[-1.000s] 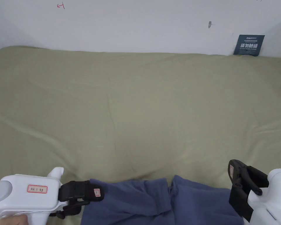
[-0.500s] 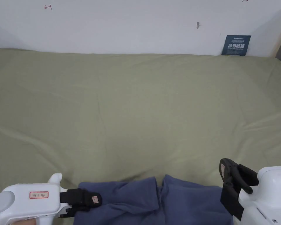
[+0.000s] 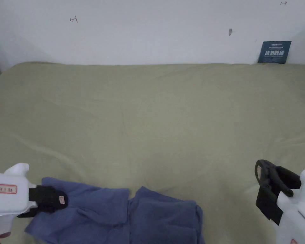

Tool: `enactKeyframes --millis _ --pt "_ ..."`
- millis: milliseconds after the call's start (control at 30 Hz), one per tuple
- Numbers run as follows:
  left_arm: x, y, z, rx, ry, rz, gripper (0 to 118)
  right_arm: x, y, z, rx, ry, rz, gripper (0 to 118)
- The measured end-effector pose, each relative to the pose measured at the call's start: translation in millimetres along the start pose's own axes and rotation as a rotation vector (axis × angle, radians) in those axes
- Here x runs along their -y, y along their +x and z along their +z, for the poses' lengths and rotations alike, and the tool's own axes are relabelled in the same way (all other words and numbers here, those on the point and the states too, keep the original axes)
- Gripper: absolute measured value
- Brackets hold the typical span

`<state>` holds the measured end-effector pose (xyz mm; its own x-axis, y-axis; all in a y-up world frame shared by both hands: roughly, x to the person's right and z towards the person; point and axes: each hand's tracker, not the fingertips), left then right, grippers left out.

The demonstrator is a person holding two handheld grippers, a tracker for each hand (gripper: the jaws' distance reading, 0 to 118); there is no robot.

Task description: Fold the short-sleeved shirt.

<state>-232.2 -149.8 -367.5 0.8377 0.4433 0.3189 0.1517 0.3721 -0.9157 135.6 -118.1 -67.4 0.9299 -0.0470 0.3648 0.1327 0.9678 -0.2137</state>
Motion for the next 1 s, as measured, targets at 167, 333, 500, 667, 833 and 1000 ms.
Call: enactKeyframes --millis 167,333,500,667,833,1000 --pt "2.1 76.8 -2.1 -0.148 -0.034 -0.136 8 0.7 3.6 8.4 -0.003 0.010 -0.007 3" --pt "14.9 154.9 -27.8 -0.269 -0.047 -0.310 8 0.3 14.4 15.6 0.007 0.021 -0.023 3" --pt "43.1 215.9 -75.2 -0.298 -0.086 -0.390 8 -0.5 27.8 24.5 0.032 0.033 -0.058 3" --pt "67.9 252.1 -138.2 -0.193 -0.077 -0.430 111 2.0 41.7 27.6 0.067 0.023 -0.078 3" --pt "70.3 251.4 -152.8 -0.093 -0.041 -0.378 116 5.0 50.8 38.2 0.106 0.012 -0.074 3" --pt "58.7 197.7 -107.8 0.112 -0.034 -0.229 108 11.2 52.0 31.9 0.117 -0.014 -0.074 3"
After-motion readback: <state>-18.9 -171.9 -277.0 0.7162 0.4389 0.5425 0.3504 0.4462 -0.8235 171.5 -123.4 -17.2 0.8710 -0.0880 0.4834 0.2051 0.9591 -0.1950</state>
